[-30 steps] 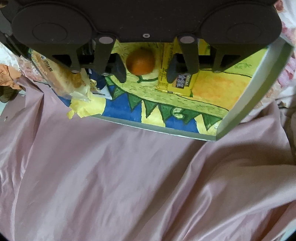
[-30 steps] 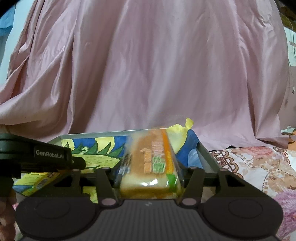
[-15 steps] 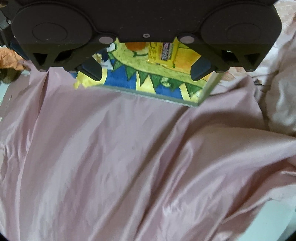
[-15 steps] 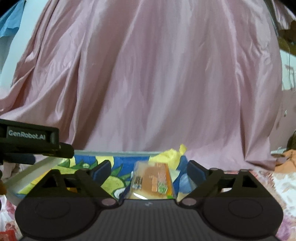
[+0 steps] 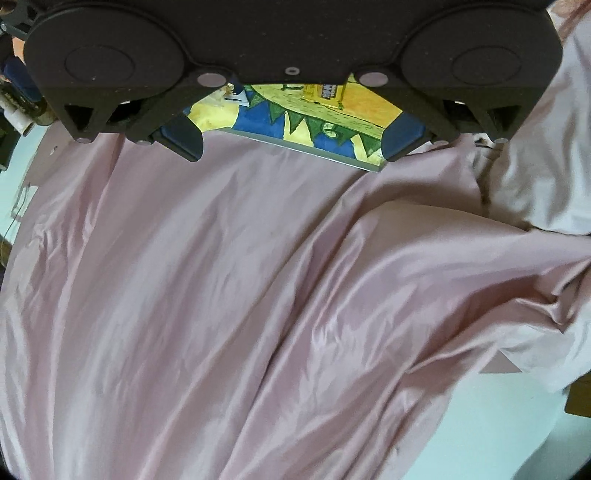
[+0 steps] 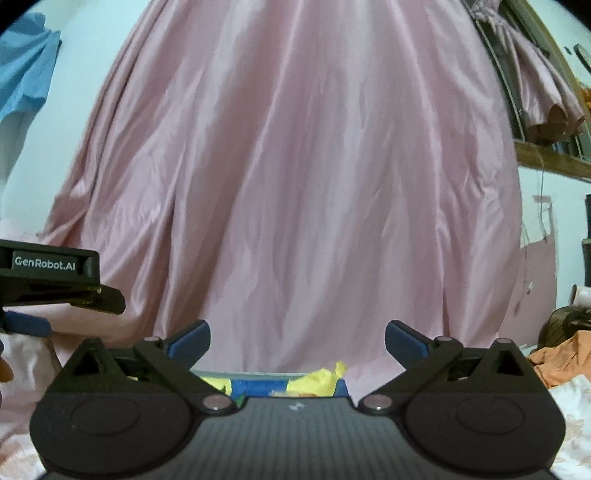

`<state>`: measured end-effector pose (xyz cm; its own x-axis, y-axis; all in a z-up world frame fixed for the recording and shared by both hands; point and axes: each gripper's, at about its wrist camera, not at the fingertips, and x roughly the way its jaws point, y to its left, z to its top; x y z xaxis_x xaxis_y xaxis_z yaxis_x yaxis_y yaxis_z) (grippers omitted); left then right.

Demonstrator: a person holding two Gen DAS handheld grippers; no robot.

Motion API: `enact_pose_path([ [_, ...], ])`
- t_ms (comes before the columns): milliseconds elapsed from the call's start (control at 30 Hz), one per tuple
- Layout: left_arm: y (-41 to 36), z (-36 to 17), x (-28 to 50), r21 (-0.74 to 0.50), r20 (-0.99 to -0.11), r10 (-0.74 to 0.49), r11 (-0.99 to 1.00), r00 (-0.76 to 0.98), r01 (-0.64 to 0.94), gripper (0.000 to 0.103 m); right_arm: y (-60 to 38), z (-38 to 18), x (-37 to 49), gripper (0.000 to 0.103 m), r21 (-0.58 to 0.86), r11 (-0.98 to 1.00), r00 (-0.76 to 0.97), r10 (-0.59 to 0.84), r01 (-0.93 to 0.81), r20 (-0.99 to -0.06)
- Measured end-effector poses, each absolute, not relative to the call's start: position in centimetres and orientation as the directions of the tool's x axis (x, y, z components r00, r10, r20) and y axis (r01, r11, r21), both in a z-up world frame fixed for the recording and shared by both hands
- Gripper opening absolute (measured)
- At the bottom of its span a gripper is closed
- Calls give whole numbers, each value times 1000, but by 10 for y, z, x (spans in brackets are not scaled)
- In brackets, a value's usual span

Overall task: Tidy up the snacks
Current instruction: 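Withdraw both tools from the tray toward the remaining snacks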

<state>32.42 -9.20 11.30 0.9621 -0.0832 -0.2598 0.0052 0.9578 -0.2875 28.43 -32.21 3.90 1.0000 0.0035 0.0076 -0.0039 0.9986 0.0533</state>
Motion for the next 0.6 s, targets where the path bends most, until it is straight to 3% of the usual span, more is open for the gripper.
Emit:
enact_pose_path([
  [600,-59,113,221,-248,-249,-81,969,965,17,102,-298,57,185,103,40,999,998,-1,-1,65],
])
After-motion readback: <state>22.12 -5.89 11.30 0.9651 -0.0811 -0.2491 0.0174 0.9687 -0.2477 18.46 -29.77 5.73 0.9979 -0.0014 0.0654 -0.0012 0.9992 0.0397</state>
